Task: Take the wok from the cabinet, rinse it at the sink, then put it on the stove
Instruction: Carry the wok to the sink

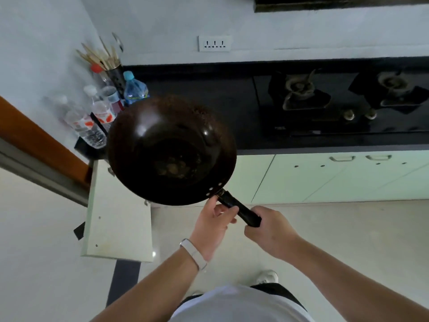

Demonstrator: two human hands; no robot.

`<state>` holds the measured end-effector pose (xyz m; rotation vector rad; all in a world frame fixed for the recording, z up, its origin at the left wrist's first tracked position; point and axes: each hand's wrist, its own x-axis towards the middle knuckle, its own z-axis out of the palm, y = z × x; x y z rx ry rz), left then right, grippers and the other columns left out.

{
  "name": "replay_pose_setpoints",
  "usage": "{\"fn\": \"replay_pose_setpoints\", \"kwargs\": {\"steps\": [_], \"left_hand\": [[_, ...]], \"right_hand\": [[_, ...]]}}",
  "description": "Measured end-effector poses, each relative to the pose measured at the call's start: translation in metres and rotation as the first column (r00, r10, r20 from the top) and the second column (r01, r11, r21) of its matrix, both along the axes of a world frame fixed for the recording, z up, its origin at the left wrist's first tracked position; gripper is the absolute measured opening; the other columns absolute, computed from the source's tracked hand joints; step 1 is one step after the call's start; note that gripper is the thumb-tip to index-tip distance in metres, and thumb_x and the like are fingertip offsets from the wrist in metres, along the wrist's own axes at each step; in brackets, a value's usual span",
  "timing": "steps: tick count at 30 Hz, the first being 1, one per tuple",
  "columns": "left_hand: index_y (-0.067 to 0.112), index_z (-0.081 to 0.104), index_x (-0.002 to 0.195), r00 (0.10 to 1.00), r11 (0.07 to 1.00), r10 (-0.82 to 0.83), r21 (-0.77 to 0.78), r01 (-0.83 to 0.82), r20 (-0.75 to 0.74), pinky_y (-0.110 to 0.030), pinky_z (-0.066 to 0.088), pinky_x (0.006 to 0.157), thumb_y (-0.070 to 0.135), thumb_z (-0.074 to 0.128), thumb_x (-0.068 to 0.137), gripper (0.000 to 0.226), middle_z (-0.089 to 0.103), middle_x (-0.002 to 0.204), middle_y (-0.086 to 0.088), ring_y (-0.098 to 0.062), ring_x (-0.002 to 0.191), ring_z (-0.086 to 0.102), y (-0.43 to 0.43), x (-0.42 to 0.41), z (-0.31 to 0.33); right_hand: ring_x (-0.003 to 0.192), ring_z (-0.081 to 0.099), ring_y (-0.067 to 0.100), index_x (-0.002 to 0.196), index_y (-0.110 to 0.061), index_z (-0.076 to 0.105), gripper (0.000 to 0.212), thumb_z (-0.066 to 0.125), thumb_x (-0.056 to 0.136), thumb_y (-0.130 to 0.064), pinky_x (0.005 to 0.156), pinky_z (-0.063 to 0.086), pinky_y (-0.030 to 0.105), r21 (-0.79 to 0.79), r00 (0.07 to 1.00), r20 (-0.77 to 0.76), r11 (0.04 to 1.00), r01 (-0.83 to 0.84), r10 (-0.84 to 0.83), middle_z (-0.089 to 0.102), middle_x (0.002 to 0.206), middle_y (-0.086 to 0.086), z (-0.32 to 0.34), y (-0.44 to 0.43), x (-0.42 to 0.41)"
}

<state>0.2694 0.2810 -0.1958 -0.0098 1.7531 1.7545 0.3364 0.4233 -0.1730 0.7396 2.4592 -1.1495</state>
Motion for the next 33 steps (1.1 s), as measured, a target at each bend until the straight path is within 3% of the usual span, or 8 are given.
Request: {"fn": "replay_pose_setpoints", "kwargs": {"steps": [3, 8, 11, 15, 19, 33], "left_hand": [[0.020, 0.062, 0.111, 1.000, 1.000, -0.016, -0.002, 0.016, -0.025, -0.028, 0.047, 0.073, 0.026, 0.063, 0.093, 0.019, 0.074, 0.095, -0.012, -0.013, 0.078, 0.069, 0.042, -0.005, 0.011], [0.018, 0.061, 0.113, 0.997, 0.998, -0.068, 0.015, 0.068, -0.029, -0.032, 0.046, 0.075, 0.023, 0.064, 0.093, 0.021, 0.073, 0.091, -0.006, -0.014, 0.078, 0.070, 0.126, -0.004, 0.023], [0.020, 0.061, 0.114, 0.990, 0.991, -0.135, 0.013, 0.135, -0.049, -0.032, 0.046, 0.077, 0.024, 0.065, 0.092, 0.022, 0.073, 0.090, -0.002, -0.014, 0.077, 0.069, 0.179, 0.002, 0.028], [0.018, 0.061, 0.111, 0.970, 0.973, -0.227, 0.007, 0.229, -0.087, -0.033, 0.046, 0.077, 0.023, 0.064, 0.092, 0.019, 0.071, 0.079, 0.007, -0.012, 0.073, 0.068, 0.243, 0.012, 0.032], [0.017, 0.061, 0.108, 0.929, 0.938, -0.344, 0.001, 0.348, -0.138, -0.030, 0.046, 0.073, 0.022, 0.064, 0.093, 0.017, 0.069, 0.081, 0.002, -0.012, 0.072, 0.067, 0.303, 0.023, 0.038], [0.017, 0.061, 0.109, 0.677, 0.682, -0.723, 0.013, 0.731, -0.138, -0.030, 0.050, 0.070, 0.021, 0.064, 0.092, 0.017, 0.071, 0.082, 0.002, -0.013, 0.071, 0.067, 0.448, 0.031, 0.026]], "right_hand": [[0.051, 0.046, 0.016, 0.076, -0.021, 0.056, 0.006, 0.062, 0.078, -0.021, 0.049, 0.036, 0.028, 0.003, 0.999, -0.028, 1.000, 0.029, -0.029, 0.053, 0.062, -0.003, 0.012, 0.040, 0.000], [0.051, 0.045, 0.016, 0.071, -0.024, 0.051, 0.013, 0.062, 0.078, -0.022, 0.047, 0.035, 0.027, -0.008, 0.992, -0.036, 0.993, 0.118, -0.119, 0.052, 0.062, -0.004, 0.027, 0.114, 0.012], [0.052, 0.045, 0.017, 0.079, -0.019, 0.056, 0.005, 0.061, 0.078, -0.021, 0.046, 0.035, 0.026, -0.017, 0.979, -0.052, 0.981, 0.195, -0.196, 0.053, 0.065, -0.002, 0.030, 0.159, 0.028], [0.052, 0.042, 0.017, 0.089, -0.009, 0.058, 0.014, 0.060, 0.079, -0.018, 0.047, 0.034, 0.026, -0.059, 0.944, -0.067, 0.945, 0.321, -0.324, 0.049, 0.064, 0.000, 0.031, 0.212, 0.049], [0.047, 0.040, 0.016, 0.076, -0.013, 0.049, 0.012, 0.060, 0.077, -0.018, 0.045, 0.033, 0.025, -0.042, 0.900, -0.077, 0.904, 0.426, -0.428, 0.045, 0.059, -0.003, 0.030, 0.257, 0.073], [0.046, 0.049, 0.018, 0.072, -0.018, 0.053, 0.007, 0.059, 0.072, -0.019, 0.045, 0.038, 0.027, 0.020, 0.584, -0.055, 0.584, 0.812, -0.810, 0.052, 0.056, -0.003, 0.024, 0.335, 0.111]]}}
